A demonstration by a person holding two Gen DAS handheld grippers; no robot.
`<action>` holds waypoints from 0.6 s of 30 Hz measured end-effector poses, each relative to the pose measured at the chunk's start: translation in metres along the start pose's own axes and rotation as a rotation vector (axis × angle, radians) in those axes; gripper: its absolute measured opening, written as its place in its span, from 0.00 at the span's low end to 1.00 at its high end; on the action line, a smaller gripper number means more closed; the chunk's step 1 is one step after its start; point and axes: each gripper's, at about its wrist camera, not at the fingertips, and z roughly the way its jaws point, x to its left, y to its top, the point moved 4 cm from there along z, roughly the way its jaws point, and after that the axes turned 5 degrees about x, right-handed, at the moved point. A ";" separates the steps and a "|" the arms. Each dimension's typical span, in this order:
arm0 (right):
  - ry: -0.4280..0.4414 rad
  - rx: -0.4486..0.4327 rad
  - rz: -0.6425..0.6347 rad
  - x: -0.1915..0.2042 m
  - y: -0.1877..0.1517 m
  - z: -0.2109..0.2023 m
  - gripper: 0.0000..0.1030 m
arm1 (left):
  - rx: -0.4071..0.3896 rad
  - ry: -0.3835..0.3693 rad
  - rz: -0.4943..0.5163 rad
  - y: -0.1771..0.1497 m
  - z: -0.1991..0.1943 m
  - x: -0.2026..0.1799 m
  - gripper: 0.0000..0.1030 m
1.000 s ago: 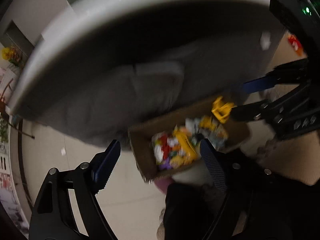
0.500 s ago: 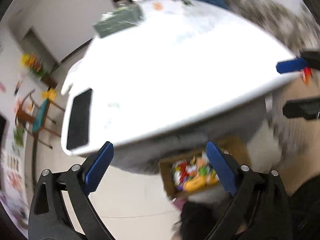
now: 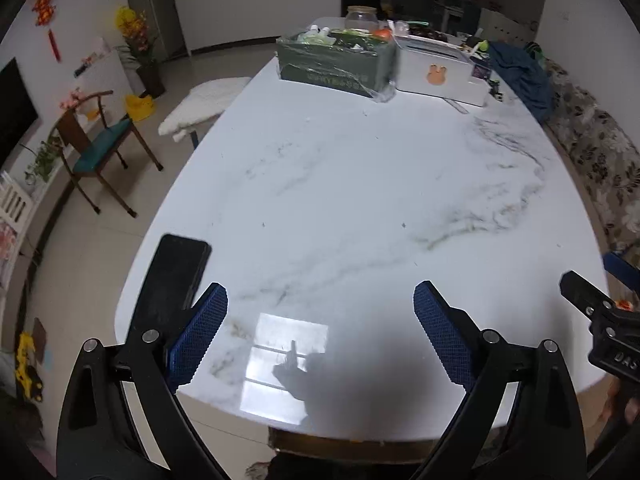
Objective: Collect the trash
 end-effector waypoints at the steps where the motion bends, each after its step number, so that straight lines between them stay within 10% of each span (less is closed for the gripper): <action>1: -0.001 0.002 0.030 -0.005 0.003 0.005 0.95 | -0.006 0.020 0.007 0.003 0.003 -0.005 0.89; 18: -0.075 0.019 0.083 -0.046 0.027 0.039 0.95 | -0.011 0.085 -0.035 0.027 0.033 -0.044 0.89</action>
